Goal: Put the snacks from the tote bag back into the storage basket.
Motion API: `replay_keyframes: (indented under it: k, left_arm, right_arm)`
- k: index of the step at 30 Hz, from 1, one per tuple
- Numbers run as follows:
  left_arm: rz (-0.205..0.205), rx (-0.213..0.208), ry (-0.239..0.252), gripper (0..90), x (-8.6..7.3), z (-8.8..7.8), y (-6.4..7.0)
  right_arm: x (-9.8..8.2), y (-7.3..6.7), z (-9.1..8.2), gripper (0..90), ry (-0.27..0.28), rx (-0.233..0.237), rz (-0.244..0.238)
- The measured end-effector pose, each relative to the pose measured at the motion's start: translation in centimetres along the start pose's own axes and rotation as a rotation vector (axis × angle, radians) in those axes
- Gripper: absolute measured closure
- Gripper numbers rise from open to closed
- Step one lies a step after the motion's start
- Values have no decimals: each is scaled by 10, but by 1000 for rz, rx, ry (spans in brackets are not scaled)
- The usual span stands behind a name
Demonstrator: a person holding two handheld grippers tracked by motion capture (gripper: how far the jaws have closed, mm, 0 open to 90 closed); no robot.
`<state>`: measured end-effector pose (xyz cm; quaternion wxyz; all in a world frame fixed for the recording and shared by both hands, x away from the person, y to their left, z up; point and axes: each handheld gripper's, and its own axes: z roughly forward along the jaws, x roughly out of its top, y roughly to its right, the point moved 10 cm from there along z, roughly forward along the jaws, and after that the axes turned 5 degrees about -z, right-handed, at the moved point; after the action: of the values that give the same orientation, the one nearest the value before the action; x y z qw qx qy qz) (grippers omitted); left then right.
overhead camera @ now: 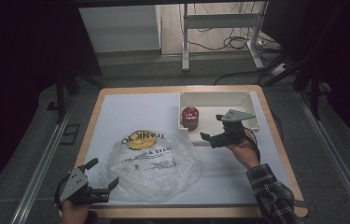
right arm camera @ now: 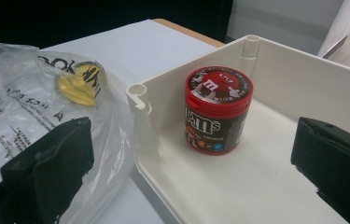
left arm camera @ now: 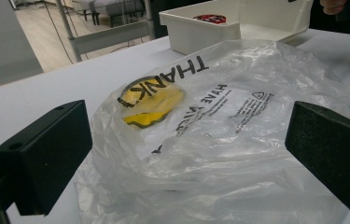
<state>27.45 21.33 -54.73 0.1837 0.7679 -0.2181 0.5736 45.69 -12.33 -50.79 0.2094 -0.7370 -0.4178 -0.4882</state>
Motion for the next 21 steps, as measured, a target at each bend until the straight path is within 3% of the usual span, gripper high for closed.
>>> replay_keyframes:
  k: [21]
  left_arm:
    - [0,1,1,7,0,0,0]
  right_arm:
    - [-1,-8,-26,0,33,-23,-3]
